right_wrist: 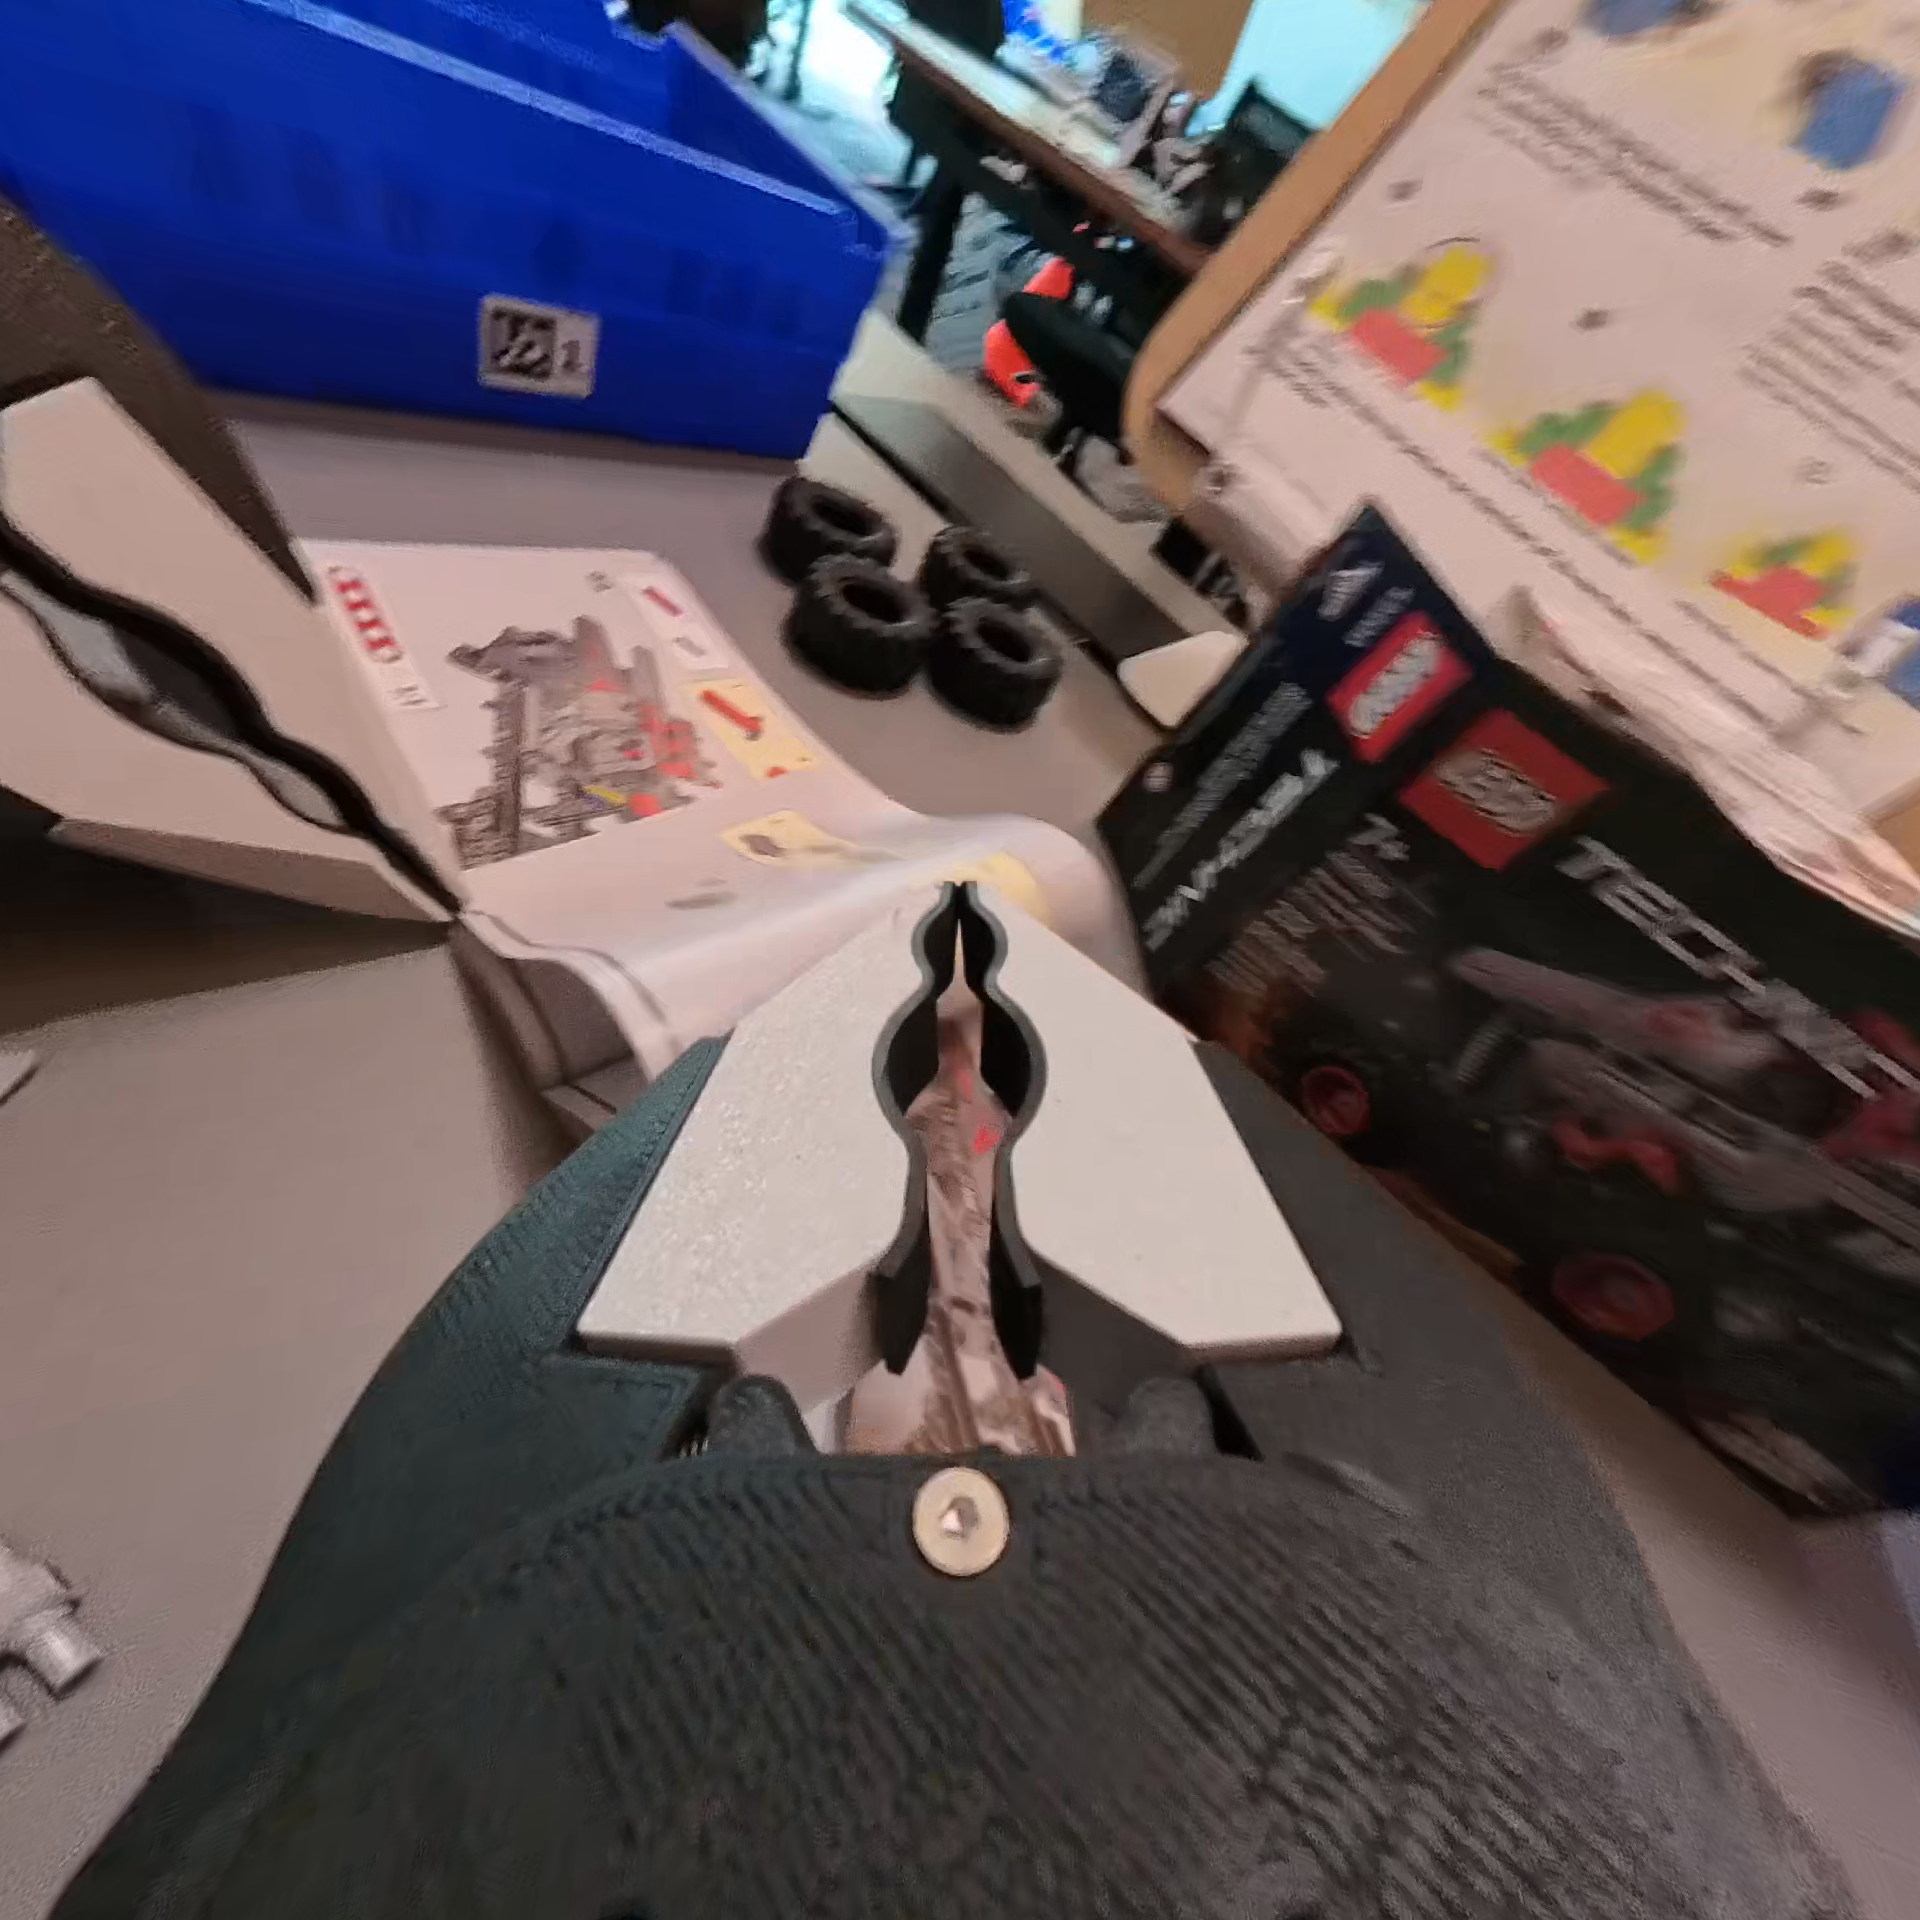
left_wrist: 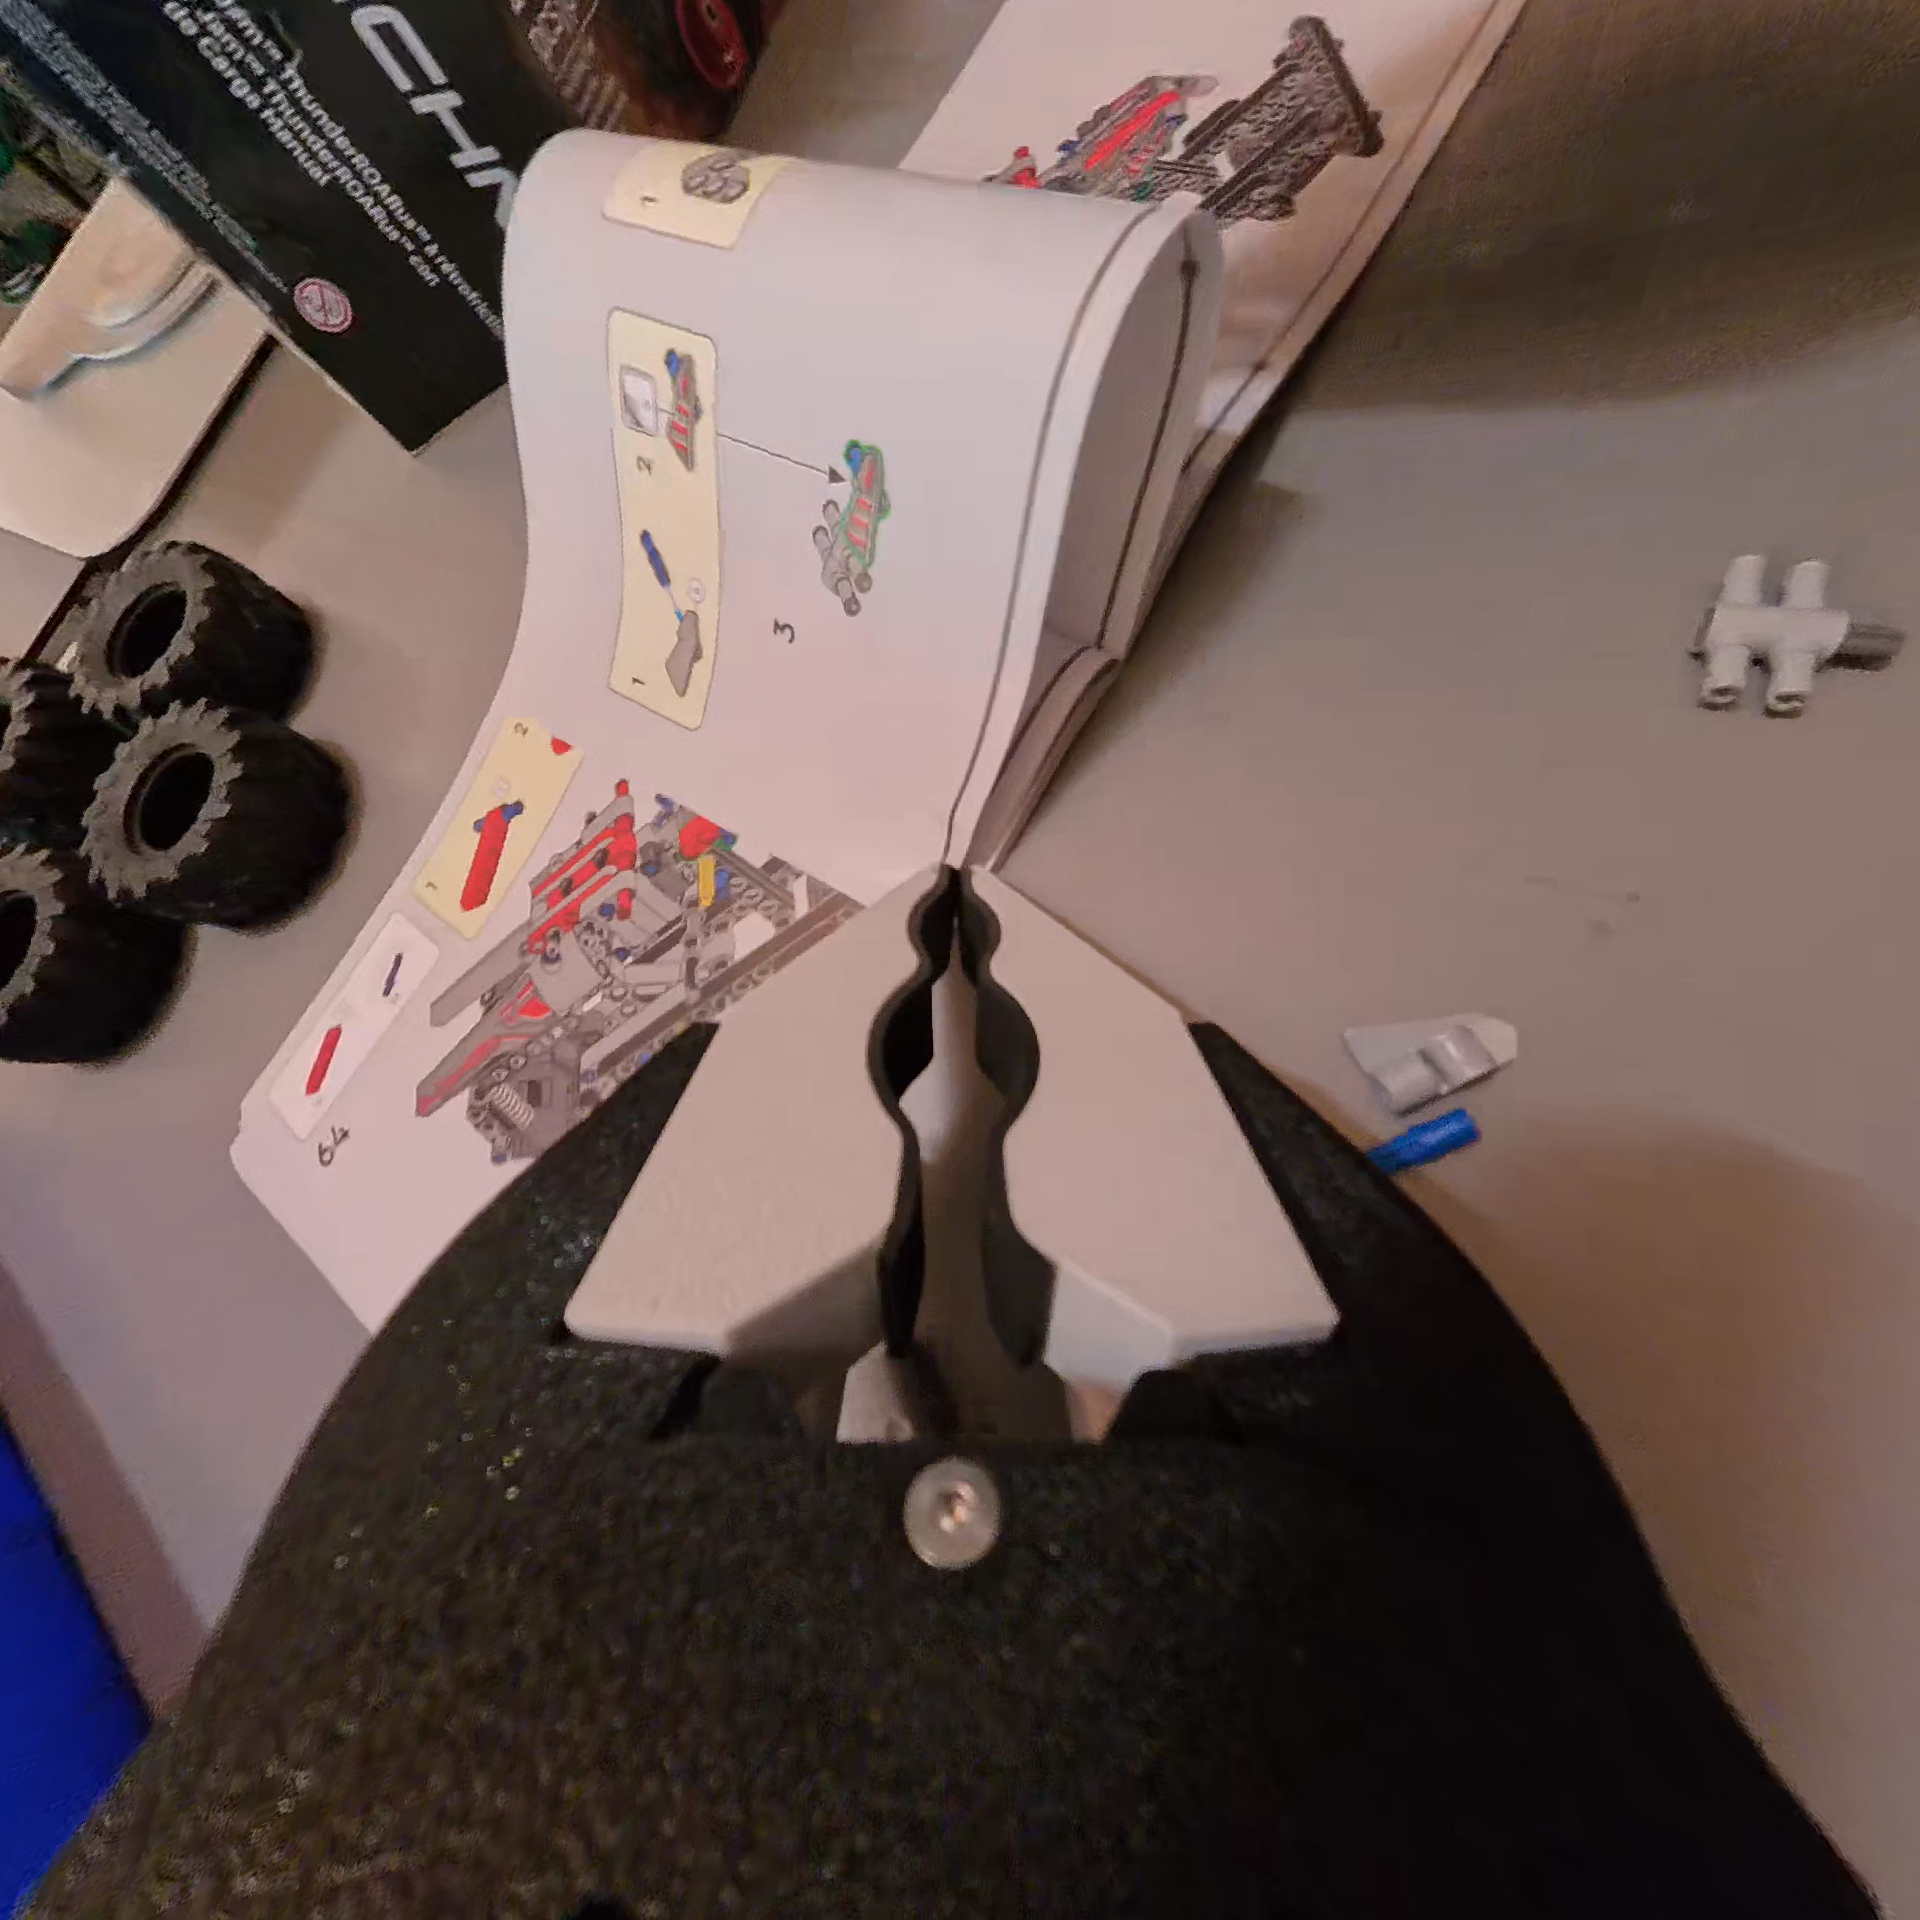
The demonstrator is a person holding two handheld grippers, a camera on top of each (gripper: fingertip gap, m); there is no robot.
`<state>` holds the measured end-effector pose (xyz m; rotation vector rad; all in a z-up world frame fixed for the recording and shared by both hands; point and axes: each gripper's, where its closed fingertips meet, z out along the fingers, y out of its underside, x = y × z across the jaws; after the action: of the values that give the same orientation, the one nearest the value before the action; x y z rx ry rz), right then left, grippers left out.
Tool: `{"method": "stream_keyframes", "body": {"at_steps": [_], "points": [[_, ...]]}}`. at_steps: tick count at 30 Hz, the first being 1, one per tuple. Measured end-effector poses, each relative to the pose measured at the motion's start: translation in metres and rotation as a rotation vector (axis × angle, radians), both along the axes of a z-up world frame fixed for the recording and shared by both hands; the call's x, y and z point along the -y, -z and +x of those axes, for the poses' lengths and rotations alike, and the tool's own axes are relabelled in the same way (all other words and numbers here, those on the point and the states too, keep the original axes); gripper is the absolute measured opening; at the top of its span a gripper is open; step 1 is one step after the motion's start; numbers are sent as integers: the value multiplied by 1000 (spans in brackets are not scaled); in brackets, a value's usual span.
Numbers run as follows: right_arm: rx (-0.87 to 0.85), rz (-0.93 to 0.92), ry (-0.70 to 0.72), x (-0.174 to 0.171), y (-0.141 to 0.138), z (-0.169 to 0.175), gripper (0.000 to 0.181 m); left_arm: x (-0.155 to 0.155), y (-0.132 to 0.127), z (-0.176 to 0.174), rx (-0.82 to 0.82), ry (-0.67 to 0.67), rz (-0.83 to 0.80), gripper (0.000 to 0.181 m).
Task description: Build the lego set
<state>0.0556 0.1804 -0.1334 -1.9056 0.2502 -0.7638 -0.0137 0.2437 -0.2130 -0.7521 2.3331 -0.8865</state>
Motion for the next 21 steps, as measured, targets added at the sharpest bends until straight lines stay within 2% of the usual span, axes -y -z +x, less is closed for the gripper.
{"method": "stream_keyframes", "body": {"at_steps": [2, 5, 9, 12, 15, 18, 21], "points": [[-37, 33, 82, 23, -3, 12, 0, -6, -1, 2, 1, -21, -1, 0], [-135, -94, 126, 43, 29, 20, 0, -24, 0, 0, -36, -73, 27, 0], [-122, -359, 148, 57, 67, 23, 0, -95, 0, -14, -172, -298, 182, 0], [-123, -428, 138, 60, 76, 23, 0, -121, -1, -32, -271, -380, 173, 6], [-105, -449, 132, 62, 78, 25, 0, -126, -19, -26, -205, -433, 74, 10], [-109, -445, 128, 64, 78, 25, 0, -109, -33, -18, -161, -389, -94, 6], [-98, -457, 119, 66, 78, 25, 0, -95, -37, -8, -117, -357, -172, 4]]}}
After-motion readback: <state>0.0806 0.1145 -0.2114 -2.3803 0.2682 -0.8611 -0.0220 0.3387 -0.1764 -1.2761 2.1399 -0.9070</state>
